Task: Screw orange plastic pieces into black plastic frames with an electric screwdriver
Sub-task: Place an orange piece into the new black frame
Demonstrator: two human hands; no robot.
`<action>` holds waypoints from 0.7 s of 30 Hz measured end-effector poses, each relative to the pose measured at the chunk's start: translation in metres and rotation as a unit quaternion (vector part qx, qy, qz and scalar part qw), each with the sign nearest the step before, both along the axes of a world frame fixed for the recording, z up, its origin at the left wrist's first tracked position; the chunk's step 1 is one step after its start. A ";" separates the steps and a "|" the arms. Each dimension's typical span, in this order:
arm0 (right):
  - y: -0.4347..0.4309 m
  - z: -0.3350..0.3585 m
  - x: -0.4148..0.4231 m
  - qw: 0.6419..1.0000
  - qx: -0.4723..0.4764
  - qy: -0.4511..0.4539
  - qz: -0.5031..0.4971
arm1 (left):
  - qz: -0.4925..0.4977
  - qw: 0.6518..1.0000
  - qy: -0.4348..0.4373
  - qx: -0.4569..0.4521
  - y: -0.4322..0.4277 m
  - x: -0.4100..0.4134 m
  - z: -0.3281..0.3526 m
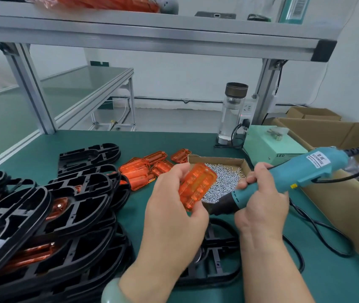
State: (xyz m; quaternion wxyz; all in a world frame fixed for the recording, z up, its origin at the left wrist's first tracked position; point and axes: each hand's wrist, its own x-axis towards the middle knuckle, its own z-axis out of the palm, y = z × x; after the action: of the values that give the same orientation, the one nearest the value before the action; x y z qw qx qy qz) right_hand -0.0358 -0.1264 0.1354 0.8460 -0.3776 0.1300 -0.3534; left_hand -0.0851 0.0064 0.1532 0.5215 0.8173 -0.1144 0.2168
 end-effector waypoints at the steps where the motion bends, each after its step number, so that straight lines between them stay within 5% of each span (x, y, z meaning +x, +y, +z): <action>1: 0.000 0.000 0.000 1.000 0.000 0.000 0.003 | -0.007 1.000 -0.006 0.005 0.000 -0.006 0.001; 5: 0.000 0.000 -0.001 1.000 -0.001 -0.004 0.009 | -0.024 0.999 0.002 -0.023 0.001 -0.017 0.003; 8: 0.001 0.000 -0.001 1.000 -0.001 -0.004 0.009 | -0.040 0.988 0.068 -0.135 0.002 -0.018 0.004; 14: 0.003 0.001 -0.001 1.000 -0.004 0.003 0.008 | -0.081 0.862 0.230 -0.444 0.003 -0.015 0.008; 21: 0.003 0.000 -0.001 1.000 -0.005 0.007 0.008 | -0.100 0.827 0.256 -0.490 0.004 -0.015 0.006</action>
State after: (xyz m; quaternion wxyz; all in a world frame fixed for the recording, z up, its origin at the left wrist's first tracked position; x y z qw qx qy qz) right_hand -0.0366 -0.1234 0.1357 0.8457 -0.3857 0.1313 -0.3447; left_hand -0.0999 0.0099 0.1592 0.8829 0.4645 0.0635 -0.0264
